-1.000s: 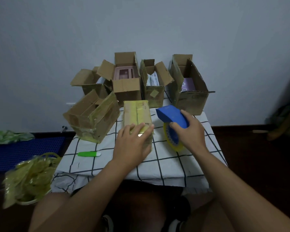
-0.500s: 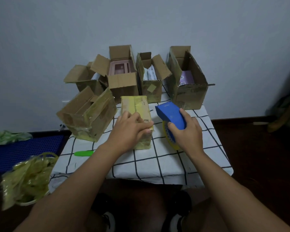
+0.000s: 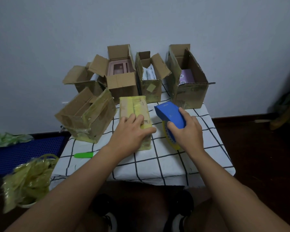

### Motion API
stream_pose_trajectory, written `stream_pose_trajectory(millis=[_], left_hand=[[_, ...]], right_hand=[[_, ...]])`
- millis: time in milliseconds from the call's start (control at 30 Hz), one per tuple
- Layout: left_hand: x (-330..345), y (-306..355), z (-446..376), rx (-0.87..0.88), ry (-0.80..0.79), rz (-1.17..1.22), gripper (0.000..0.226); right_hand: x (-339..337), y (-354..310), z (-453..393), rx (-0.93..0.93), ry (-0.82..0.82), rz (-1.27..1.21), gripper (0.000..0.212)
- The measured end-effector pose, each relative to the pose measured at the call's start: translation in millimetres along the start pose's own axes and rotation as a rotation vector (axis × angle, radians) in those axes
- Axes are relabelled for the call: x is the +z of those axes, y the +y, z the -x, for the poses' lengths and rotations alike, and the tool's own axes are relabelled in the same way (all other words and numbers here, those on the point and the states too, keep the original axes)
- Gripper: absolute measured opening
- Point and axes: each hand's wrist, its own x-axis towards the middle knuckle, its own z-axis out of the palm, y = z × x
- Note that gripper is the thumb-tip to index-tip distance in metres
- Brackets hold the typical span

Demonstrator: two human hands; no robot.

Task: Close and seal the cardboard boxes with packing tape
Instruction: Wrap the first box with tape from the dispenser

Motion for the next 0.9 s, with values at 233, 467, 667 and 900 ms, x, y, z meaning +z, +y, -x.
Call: stream_pose_trajectory(millis=[233, 467, 667, 900], left_hand=[[1.2, 4.8, 1.0, -0.143, 0.044, 0.111, 0.032], [9.9, 16.8, 2.3, -0.350, 0.177, 0.144, 0.040], [13.9, 31.5, -6.5, -0.351, 0.176, 0.070, 0.040], [18.2, 14.6, 7.5, -0.264, 0.247, 0.025, 0.044]], right_hand=[[0.3, 1.0, 1.9, -0.004, 0.011, 0.004, 0.068], [0.5, 1.0, 2.5, -0.001, 0.006, 0.004, 0.068], [-0.8, 0.7, 4.2, 0.008, 0.005, 0.003, 0.068], [-0.4, -0.1, 4.6, 0.020, 0.009, -0.003, 0.068]])
